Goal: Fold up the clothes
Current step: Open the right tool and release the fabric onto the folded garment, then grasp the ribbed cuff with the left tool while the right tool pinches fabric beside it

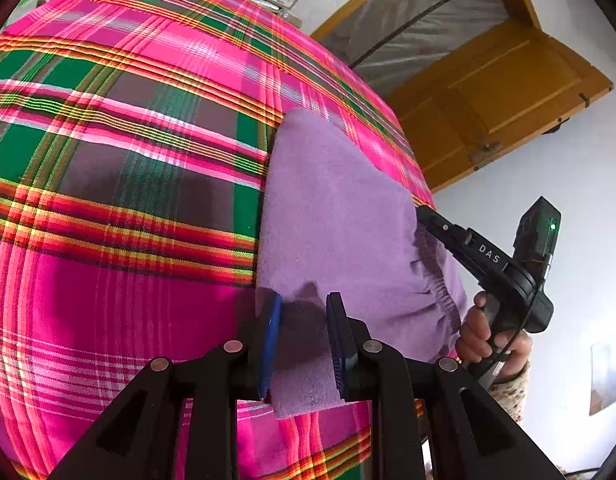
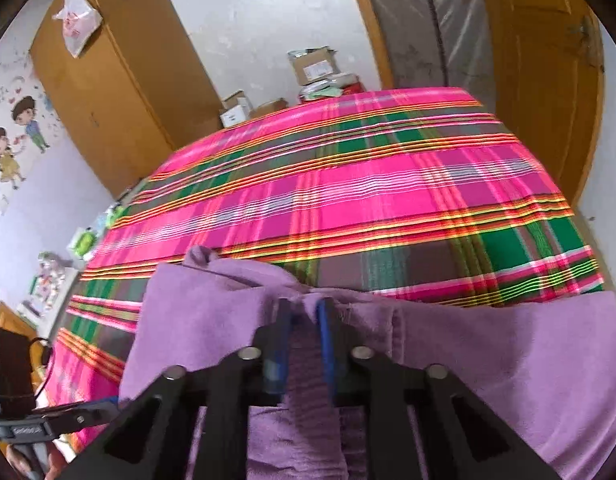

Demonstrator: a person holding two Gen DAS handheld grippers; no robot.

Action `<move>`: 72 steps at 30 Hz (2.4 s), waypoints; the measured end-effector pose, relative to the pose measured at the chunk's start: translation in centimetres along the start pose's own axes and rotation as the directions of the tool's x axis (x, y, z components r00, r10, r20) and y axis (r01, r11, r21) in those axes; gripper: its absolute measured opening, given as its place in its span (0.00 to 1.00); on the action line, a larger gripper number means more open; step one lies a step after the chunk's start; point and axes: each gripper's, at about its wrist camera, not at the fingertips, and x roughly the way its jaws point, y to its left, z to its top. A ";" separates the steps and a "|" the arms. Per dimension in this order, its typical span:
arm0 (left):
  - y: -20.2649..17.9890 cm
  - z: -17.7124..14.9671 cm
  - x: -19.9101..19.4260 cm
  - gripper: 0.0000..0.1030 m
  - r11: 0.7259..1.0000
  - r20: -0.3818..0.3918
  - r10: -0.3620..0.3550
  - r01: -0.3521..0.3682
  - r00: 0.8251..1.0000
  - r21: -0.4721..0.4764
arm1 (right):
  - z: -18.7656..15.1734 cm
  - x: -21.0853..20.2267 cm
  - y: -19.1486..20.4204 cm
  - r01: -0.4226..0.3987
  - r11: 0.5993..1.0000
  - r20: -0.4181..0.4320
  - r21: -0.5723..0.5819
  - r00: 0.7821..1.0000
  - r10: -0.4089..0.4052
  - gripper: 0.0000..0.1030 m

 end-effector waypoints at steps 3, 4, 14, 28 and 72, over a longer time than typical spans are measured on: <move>0.1 0.0 0.0 0.27 1.000 -0.002 -0.008 0.008 1.000 0.003 | -0.2 -0.8 -1.0 0.003 0.999 0.041 0.047 0.999 -0.005 0.05; 0.1 -0.2 -0.2 0.27 1.000 -0.001 -0.011 0.011 1.000 0.004 | -0.3 -1.0 -1.5 0.017 0.997 0.058 0.071 0.998 -0.022 0.04; 0.6 -0.5 -0.6 0.27 1.000 -0.005 -0.004 0.004 1.000 -0.004 | -0.6 -0.5 -0.7 0.137 0.990 0.029 0.031 0.990 -0.138 0.06; 0.8 -1.4 -1.2 0.27 1.000 -0.013 0.004 -0.004 1.000 0.002 | -8.3 -5.5 3.7 0.208 0.946 0.123 -0.248 0.975 -0.182 0.08; 1.7 6.0 0.7 0.47 0.998 -0.041 -0.003 0.005 0.999 0.063 | -14.5 -3.1 17.0 -0.044 0.839 -0.015 -0.543 0.999 0.043 0.54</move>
